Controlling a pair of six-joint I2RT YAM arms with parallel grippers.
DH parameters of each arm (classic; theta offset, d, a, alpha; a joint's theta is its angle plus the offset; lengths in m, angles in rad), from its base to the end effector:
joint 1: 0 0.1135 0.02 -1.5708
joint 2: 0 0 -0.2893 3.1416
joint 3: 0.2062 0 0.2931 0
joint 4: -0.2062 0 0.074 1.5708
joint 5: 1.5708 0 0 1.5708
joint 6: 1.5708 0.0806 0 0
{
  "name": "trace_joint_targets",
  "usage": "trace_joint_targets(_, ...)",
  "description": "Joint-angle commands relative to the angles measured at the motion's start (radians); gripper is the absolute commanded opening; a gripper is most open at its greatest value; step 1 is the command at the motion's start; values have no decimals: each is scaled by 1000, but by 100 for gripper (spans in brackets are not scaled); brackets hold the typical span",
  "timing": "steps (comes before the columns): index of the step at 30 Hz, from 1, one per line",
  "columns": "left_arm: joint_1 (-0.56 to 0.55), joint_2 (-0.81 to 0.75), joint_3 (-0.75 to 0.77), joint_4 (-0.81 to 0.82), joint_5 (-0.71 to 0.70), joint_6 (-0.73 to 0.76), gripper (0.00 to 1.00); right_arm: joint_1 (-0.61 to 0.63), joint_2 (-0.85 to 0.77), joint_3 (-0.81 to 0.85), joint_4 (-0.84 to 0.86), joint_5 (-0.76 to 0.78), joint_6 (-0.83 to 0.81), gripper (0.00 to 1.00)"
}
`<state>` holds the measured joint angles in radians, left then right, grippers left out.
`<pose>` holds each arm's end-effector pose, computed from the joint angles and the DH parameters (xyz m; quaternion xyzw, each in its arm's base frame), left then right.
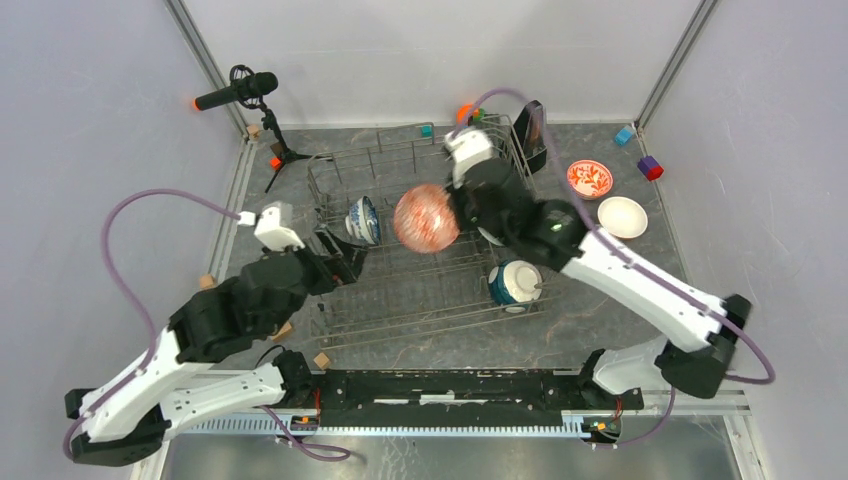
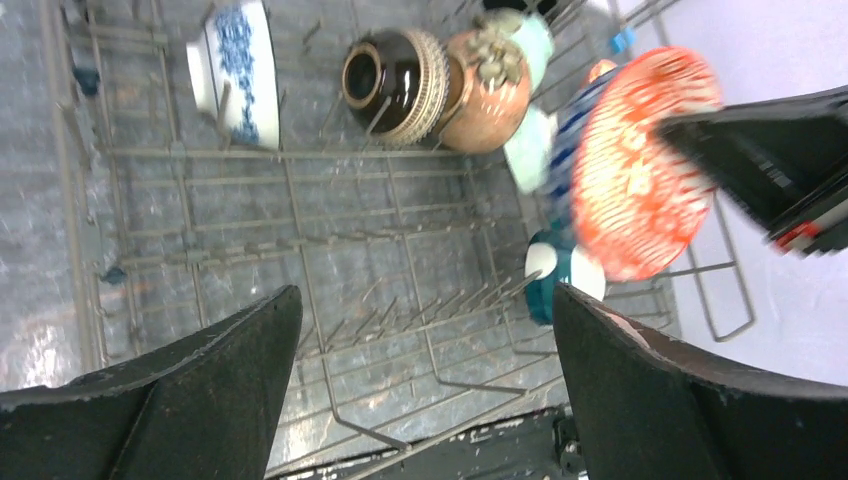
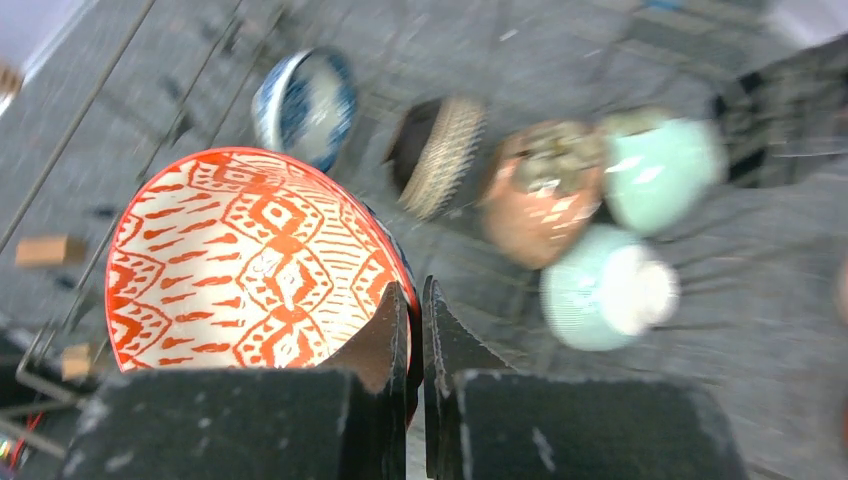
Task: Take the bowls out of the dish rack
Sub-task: Place the bowl at the center of the board.
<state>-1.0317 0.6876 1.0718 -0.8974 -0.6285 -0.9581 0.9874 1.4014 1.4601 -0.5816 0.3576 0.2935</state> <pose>0.1234 -0.1140 0.3919 -0.1256 0.8263 -0.2571 0.4851 0.2349 0.3046 0.4007 -0.2060 0.8315 0.1707 0.4868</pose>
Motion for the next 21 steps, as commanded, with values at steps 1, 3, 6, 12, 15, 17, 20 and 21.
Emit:
trace_joint_targets(1, -3, -98, -15, 103, -114, 190, 100, -145, -147, 158, -105, 124, -74, 0)
trace_joint_targets(3, -3, -135, -40, 127, -174, 242, 100, -232, -185, 189, -127, 143, -92, 0)
trace_joint_targets(6, -3, -191, -95, 159, -261, 283, 100, -405, -217, 192, -122, 160, -101, 0)
trace_joint_targets(12, -3, -279, -244, 279, -326, 351, 100, -734, -285, 17, 46, 148, 32, 0)
trace_joint_targets(15, -4, -292, -298, 298, -345, 364, 100, -874, -303, -85, 128, 125, 136, 0)
trace_joint_targets(17, -4, -292, -314, 295, -346, 358, 100, -945, -324, -167, 183, 127, 197, 0)
trace_joint_targets(20, -4, -287, -314, 287, -324, 355, 100, -1028, -355, -288, 225, 154, 269, 0)
trace_joint_targets(21, -4, -286, -312, 286, -320, 359, 100, -1050, -368, -335, 241, 157, 290, 0)
